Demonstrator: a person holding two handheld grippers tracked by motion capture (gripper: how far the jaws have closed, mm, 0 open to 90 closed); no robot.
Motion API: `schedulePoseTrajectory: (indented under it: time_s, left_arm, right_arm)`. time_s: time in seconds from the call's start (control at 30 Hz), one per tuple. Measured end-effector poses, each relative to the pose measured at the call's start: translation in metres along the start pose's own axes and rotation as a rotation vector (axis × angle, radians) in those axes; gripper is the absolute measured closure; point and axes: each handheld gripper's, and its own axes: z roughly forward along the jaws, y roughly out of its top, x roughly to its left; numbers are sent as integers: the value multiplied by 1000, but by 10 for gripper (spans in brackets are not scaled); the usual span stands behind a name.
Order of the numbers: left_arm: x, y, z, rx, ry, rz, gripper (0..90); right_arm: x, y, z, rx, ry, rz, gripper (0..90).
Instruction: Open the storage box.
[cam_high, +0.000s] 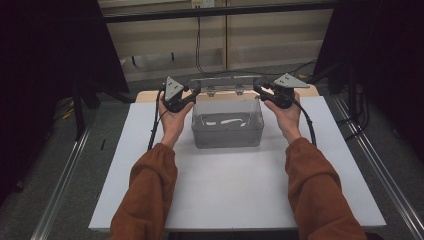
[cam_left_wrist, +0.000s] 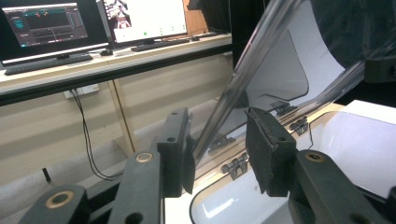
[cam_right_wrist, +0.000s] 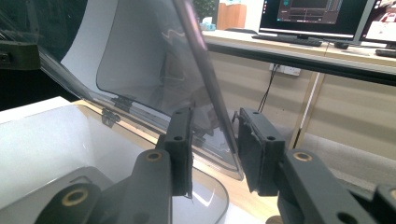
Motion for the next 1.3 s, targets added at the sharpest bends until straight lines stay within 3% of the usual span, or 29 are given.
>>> schedulePoseTrajectory:
  time_s: [0.13, 0.3, 0.7, 1.0, 1.3]
  left_arm:
    - [2, 0, 2, 1, 7, 3, 611]
    - [7, 0, 4, 3, 20, -8, 638]
    - [10, -5, 11, 32, 25, 21, 711]
    - [15, -7, 17, 49, 14, -17, 701]
    - [18, -10, 24, 76, 8, -24, 706]
  right_arm:
    - [-1, 0, 4, 8, 3, 4, 637]
    - [-4, -3, 11, -1, 0, 42, 622]
    - [-5, -2, 23, 25, 3, 20, 610]
    - [-9, -1, 26, 26, 10, 20, 628]
    - [-11, -1, 28, 22, 3, 32, 646]
